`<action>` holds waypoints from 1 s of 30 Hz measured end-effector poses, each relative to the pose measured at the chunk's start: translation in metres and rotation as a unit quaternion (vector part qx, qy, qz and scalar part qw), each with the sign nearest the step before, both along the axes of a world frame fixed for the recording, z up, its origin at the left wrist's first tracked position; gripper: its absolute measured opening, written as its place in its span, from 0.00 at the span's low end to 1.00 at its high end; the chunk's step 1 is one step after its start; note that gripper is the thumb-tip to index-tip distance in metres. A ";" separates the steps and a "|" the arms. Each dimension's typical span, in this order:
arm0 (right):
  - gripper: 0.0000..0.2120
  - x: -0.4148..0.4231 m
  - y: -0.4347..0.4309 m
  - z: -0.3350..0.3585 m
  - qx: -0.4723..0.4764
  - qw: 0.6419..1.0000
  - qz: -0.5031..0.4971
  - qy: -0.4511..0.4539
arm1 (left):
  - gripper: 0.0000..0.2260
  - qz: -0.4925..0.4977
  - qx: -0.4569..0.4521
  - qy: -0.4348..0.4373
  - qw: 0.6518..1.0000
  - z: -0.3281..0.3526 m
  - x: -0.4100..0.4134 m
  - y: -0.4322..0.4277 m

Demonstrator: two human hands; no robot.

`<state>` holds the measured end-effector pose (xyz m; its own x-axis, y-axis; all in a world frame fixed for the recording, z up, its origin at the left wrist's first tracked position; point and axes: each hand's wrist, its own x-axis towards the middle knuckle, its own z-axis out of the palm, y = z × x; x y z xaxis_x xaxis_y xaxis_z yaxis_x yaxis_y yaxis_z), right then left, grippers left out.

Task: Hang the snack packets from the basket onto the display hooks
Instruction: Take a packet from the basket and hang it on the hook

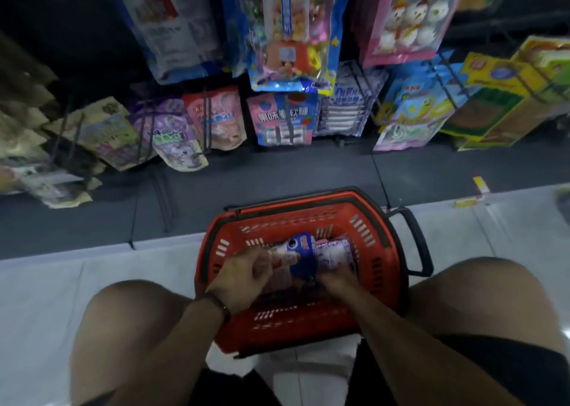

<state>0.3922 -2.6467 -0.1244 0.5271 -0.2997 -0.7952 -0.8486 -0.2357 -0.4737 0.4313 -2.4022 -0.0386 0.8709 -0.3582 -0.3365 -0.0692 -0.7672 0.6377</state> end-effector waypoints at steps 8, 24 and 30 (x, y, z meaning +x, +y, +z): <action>0.30 0.006 0.006 -0.003 0.035 0.993 0.107 0.043 | 0.15 -0.045 0.001 0.076 0.996 0.004 0.017 -0.014; 0.12 0.009 0.029 -0.019 0.145 0.989 0.000 -0.033 | 0.06 0.010 0.012 0.164 0.986 -0.027 0.022 -0.017; 0.08 0.022 0.028 0.005 0.171 0.975 -0.111 -0.092 | 0.18 0.021 0.044 0.130 0.990 -0.016 0.021 -0.012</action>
